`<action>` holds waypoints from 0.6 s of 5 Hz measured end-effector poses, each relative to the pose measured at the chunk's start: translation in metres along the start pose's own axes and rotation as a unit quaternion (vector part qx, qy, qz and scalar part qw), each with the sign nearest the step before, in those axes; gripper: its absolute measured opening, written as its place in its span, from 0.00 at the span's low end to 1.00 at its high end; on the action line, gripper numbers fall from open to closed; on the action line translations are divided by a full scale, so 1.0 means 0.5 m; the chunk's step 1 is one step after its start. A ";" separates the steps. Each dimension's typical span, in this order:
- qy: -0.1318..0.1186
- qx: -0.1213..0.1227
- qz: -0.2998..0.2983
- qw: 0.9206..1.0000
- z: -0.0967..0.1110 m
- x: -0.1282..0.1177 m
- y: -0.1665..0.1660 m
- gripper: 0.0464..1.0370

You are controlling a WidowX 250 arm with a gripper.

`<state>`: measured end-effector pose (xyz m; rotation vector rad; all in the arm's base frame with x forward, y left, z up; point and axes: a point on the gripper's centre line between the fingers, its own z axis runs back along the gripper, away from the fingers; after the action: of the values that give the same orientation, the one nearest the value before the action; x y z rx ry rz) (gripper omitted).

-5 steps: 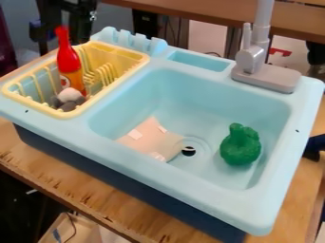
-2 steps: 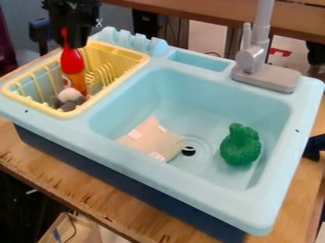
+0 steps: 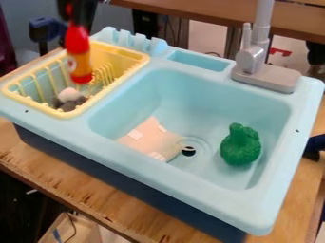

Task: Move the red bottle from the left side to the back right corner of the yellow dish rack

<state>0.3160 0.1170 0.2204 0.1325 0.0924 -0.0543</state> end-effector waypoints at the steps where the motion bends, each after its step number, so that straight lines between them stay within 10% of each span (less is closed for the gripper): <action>1: -0.048 -0.006 -0.014 0.999 0.067 0.005 -0.028 0.29; 3: -0.055 -0.044 -0.022 0.997 0.070 0.027 -0.047 0.29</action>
<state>0.3309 0.0885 0.2506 0.0396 -0.0118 -0.1020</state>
